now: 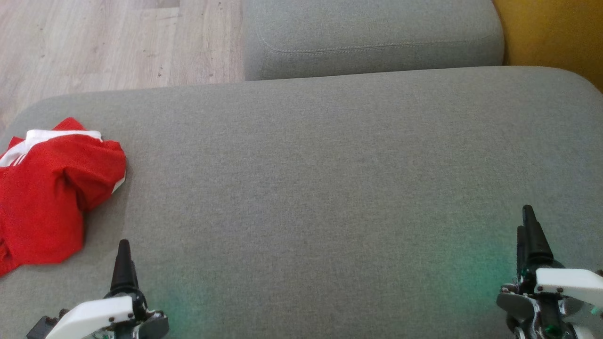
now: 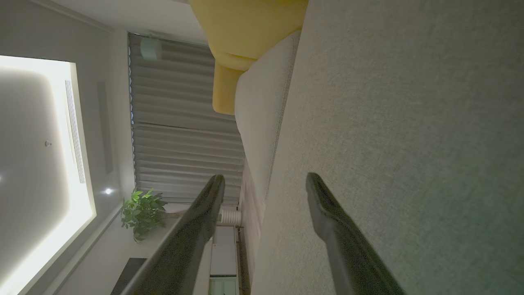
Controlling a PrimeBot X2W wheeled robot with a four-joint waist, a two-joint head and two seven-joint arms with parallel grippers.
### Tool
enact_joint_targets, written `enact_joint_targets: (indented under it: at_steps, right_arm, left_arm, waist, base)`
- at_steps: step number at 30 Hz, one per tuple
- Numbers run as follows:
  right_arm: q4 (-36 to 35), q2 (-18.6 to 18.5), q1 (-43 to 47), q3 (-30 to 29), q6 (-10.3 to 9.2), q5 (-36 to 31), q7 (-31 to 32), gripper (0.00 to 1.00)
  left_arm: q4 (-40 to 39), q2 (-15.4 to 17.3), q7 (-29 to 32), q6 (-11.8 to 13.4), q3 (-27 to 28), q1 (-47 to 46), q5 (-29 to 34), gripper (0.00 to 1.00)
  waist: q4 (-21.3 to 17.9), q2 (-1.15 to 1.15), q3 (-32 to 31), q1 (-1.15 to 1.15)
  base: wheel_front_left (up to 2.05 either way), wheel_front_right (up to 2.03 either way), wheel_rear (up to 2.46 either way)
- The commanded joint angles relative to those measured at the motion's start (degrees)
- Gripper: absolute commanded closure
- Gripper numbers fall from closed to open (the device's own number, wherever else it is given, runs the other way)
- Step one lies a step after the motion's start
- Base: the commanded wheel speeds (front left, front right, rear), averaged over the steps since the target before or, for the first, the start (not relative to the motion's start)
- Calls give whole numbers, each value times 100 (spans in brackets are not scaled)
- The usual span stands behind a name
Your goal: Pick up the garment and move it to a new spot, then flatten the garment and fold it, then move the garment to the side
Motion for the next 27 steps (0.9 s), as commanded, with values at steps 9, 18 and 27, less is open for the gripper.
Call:
enact_joint_targets:
  at_steps: [9,18,27]
  right_arm:
    - [-424,-35,-201,174,11,-919,-193,0]
    - [-541,-46,-206,346,15,-1894,-345,0]
    - [-570,-73,-244,456,18,-2810,-497,0]
  left_arm:
    - [-226,29,-176,15,-39,-203,704,0]
    - [-211,53,-329,76,-136,-204,1531,0]
    - [-197,81,-482,98,-217,-224,2286,0]
  waist:
    - [21,0,-3,0]
    - [40,0,-9,0]
    - [45,0,-6,0]
  base:
    - [0,0,0]
    - [0,0,0]
    - [0,0,0]
